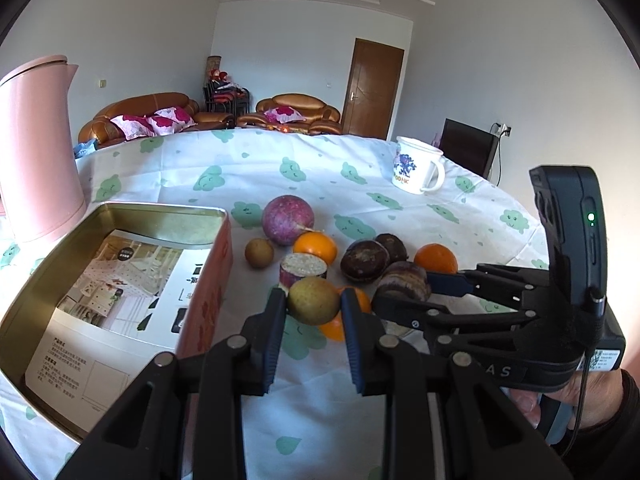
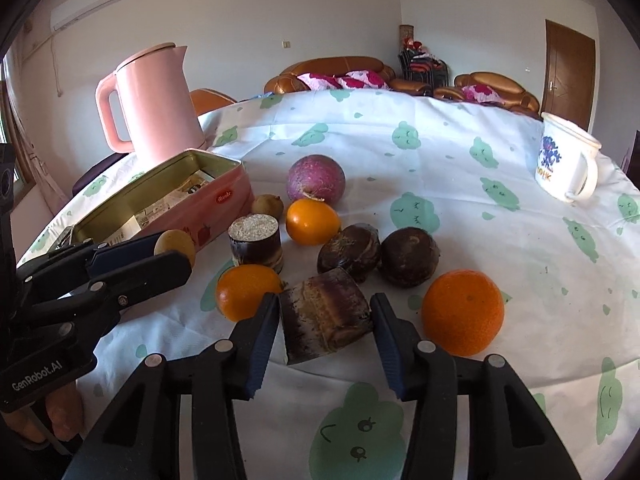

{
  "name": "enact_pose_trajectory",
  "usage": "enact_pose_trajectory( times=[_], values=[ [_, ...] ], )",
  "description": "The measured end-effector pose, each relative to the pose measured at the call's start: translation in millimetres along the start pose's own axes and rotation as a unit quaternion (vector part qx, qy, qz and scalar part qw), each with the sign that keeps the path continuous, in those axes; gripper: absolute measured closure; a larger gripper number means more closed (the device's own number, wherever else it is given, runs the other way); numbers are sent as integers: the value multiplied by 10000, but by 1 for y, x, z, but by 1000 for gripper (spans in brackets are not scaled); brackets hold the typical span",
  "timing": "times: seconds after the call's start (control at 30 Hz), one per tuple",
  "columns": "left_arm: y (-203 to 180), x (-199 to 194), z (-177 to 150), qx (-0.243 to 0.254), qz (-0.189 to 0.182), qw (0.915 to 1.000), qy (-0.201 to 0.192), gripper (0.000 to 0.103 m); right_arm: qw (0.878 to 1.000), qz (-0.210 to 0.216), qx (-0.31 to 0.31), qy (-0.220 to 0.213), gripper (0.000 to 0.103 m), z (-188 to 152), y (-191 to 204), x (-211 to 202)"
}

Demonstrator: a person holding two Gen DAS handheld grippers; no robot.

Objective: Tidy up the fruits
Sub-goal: 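Close the right gripper on the cut purple yam piece while the left gripper holds the lemon, then lift the yam piece with the right gripper while the left gripper carries the lemon toward the tin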

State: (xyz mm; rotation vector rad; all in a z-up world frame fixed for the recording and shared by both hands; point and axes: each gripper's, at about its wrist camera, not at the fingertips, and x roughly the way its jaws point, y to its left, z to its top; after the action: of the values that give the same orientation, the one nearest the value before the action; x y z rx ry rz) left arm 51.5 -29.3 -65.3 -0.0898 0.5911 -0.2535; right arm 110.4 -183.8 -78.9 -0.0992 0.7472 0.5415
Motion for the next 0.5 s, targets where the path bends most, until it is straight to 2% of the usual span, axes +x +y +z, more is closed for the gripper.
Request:
enact_pose_trajectory(
  times=[0.5],
  values=[
    [-1,-12,2,104,181,9991,-357,74,9966,-18,-302,-771,54,-1,10,-24]
  ],
)
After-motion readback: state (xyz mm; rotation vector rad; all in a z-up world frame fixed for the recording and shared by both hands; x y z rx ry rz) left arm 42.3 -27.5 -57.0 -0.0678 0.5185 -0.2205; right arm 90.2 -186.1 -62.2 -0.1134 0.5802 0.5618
